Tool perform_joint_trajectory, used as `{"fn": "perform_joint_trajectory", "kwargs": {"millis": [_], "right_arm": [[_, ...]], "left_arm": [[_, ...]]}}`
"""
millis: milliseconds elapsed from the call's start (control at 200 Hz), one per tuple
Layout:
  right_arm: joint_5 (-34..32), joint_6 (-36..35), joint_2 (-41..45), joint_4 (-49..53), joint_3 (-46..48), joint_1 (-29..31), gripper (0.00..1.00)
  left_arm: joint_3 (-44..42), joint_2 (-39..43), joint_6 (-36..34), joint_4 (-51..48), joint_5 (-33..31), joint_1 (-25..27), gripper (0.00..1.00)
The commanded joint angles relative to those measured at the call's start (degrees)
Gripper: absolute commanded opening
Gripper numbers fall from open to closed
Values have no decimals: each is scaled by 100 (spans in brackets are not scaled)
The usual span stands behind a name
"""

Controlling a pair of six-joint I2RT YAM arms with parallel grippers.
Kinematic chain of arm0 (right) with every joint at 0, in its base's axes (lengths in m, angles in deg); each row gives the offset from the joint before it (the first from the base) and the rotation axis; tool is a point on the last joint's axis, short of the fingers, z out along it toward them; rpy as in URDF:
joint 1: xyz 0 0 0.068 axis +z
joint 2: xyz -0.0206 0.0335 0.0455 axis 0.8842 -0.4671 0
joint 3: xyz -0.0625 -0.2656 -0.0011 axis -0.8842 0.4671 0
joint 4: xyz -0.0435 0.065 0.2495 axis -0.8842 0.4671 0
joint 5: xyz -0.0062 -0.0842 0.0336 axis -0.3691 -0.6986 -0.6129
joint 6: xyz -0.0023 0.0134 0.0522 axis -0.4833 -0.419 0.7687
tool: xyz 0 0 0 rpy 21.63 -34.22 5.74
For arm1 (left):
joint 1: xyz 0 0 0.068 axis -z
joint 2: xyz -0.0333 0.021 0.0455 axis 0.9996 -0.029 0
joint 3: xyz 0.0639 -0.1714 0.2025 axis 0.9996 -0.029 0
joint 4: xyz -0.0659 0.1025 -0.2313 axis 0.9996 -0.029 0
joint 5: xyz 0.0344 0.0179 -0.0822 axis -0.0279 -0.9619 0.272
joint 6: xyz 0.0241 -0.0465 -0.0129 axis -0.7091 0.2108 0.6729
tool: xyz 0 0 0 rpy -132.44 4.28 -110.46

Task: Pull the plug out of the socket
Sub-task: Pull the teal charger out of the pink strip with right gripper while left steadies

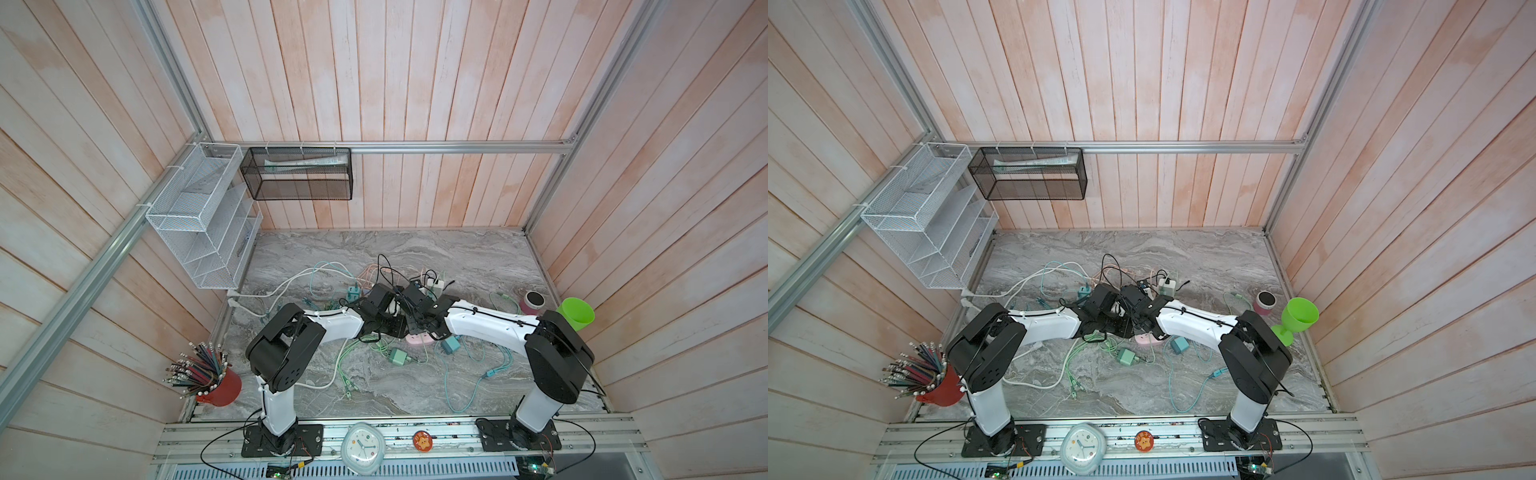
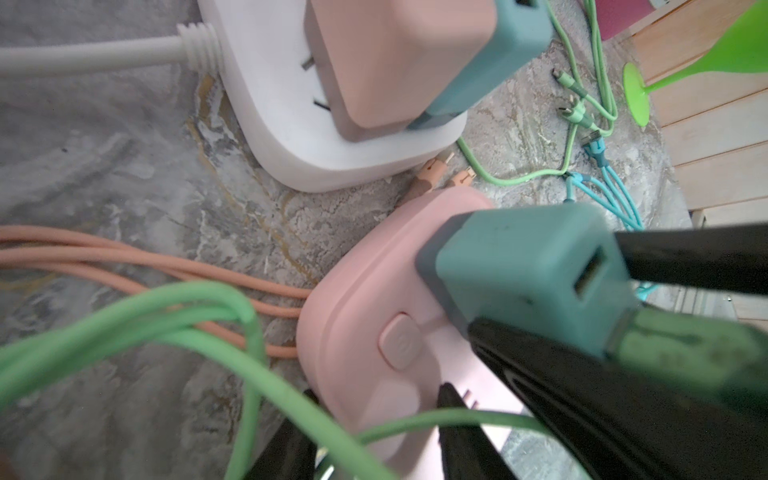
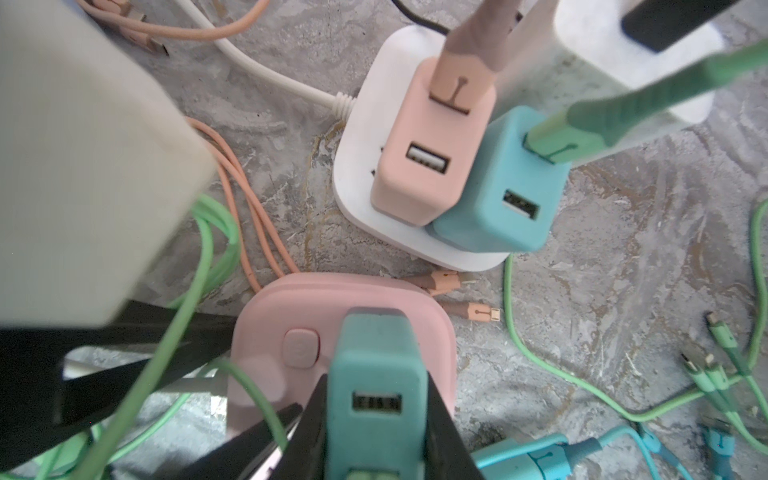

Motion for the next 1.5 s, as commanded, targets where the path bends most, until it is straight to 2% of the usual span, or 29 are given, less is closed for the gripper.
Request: {"fn": "perform_joint_trajectory", "kwargs": {"millis": [0,165,405,530,650,805,990,1245,1490], "right_arm": [[951,-33,406,-711,207,-6,0],[1084,-139,267,-702,128,13,0],[509,-136,-469,-130,-522,416,0],[396,44,-203,-422,-317,407,0],[426,-63,-65,-209,-310,301,0],[1138,-95,586,-931,312,-78,0],[1217,-251,563,-921,166,-107,0],[1008,-350,355,-272,-204,-71,0],[706,-286,947,-161,287,-88,0]], "left_arm": [[-407,-732,-270,-1043,-912,49,47],[-358,-770,-293,-1095,-906,44,47],[-367,-786,-272,-1096,-906,47,47],[-381,-807,-267,-1065,-899,40,47],[-377,-831,-255,-1051,-889,41,47],[-406,-836,-272,-1059,-936,41,47],[-384,-857,-271,-1077,-958,39,47],[-414,-803,-289,-1122,-1018,42,47],[-483,-646,-288,-1137,-1007,45,47]]}}
